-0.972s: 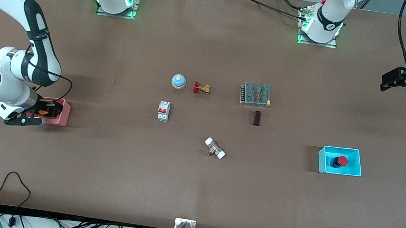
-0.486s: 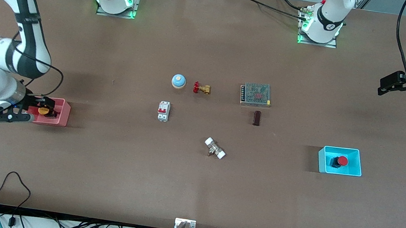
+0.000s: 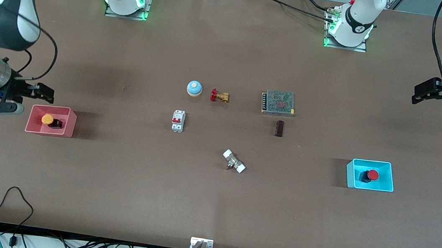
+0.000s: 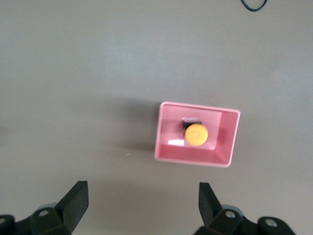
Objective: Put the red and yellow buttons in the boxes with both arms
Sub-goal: 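Open the right gripper over the pink box and lift it away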
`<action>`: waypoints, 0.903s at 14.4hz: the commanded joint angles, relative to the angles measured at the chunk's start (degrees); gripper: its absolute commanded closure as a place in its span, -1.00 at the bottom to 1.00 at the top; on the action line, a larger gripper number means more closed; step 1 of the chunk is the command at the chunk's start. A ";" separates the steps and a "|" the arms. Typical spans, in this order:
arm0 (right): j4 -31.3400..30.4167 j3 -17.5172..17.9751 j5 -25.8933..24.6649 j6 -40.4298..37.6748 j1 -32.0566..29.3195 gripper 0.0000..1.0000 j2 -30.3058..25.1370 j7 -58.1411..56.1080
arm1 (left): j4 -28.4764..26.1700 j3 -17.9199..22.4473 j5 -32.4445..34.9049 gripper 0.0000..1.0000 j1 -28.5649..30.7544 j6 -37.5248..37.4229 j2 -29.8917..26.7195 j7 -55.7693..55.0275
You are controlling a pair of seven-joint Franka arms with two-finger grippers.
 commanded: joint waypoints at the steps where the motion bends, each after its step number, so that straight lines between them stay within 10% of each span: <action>1: 7.25 2.64 -0.99 -10.31 0.68 -1.00 -0.75 5.60 | 1.36 1.50 -0.86 -1.00 -2.56 -1.22 0.71 1.09; 13: 15.97 3.71 -0.29 -24.93 1.03 -1.00 -1.98 8.08 | 1.71 5.02 -0.77 -1.00 -7.50 -1.66 0.44 0.39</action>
